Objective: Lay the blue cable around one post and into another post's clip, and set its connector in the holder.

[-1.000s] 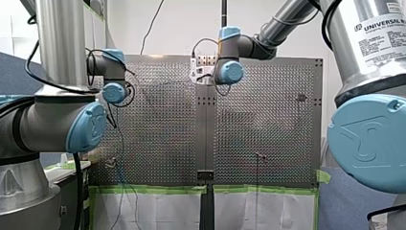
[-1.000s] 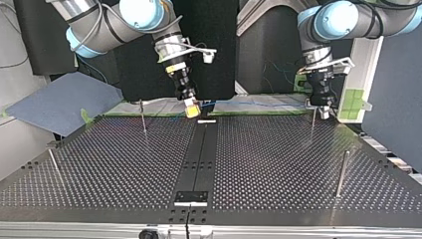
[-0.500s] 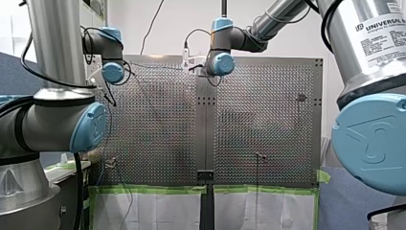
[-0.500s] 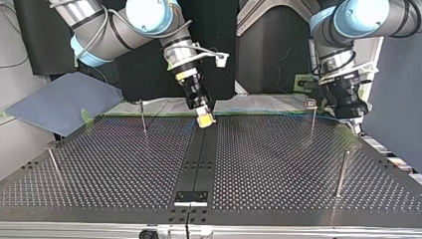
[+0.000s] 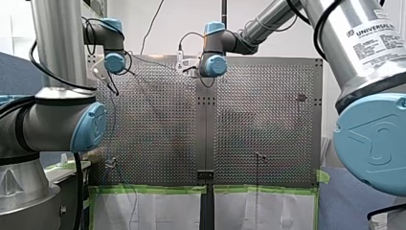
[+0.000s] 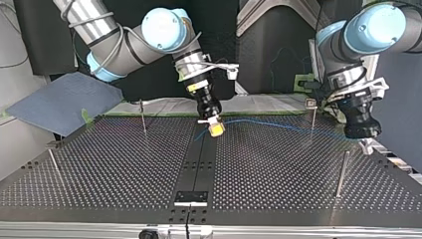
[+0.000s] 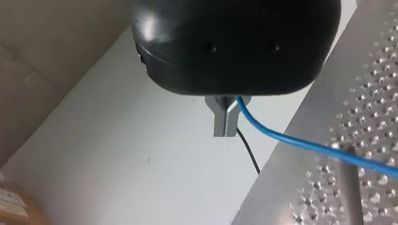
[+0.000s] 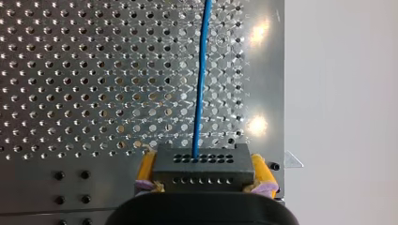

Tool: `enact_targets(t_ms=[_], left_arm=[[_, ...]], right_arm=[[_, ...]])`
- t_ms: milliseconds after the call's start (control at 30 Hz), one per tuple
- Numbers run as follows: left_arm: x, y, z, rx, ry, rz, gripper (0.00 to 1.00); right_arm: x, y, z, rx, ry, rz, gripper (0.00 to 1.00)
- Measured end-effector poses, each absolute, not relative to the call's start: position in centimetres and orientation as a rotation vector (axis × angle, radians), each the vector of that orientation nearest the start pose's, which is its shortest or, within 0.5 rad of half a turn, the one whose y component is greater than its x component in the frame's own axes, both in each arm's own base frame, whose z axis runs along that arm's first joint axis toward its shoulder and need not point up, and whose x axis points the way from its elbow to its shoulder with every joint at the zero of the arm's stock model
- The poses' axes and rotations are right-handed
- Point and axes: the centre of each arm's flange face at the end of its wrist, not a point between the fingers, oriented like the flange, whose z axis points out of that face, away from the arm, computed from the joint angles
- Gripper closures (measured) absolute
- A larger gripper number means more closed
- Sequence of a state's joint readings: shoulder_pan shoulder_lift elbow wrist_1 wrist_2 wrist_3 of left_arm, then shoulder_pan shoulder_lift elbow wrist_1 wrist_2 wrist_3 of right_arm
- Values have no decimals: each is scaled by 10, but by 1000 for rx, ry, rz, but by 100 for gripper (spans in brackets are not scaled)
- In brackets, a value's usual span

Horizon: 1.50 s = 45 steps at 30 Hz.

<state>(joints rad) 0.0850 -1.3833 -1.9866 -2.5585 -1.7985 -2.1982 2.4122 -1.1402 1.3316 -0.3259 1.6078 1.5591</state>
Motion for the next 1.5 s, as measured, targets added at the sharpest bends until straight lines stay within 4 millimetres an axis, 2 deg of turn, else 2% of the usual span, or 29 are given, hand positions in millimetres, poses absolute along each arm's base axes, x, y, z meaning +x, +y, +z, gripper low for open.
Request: enact_targets(t_ms=[133,467,633,833,967,1133,1367,1500], left_arm=[[446,-70,438,-625,1066,-330,98],[452,-59,474,-651,1030,-352,96],[459,-53,491,-639,1018,-365,96],[474,-35,507,-625,986,-376,93],[488,-20,504,-627,972,-394,93],[496,-4,498,-638,973,-412,93],[513,17,474,-638,1030,-394,93],[524,20,458,-622,1075,-383,93]], right_arm=[[591,-358,399,1626,-657,1872,100],[598,-365,424,1625,-647,1884,100],[609,-368,421,1645,-639,1883,100],[626,-372,409,1683,-631,1874,100],[634,-374,408,1687,-625,1877,100],[639,-379,420,1652,-614,1899,100],[644,-388,450,1561,-592,1947,100],[649,-394,456,1537,-591,1954,100]])
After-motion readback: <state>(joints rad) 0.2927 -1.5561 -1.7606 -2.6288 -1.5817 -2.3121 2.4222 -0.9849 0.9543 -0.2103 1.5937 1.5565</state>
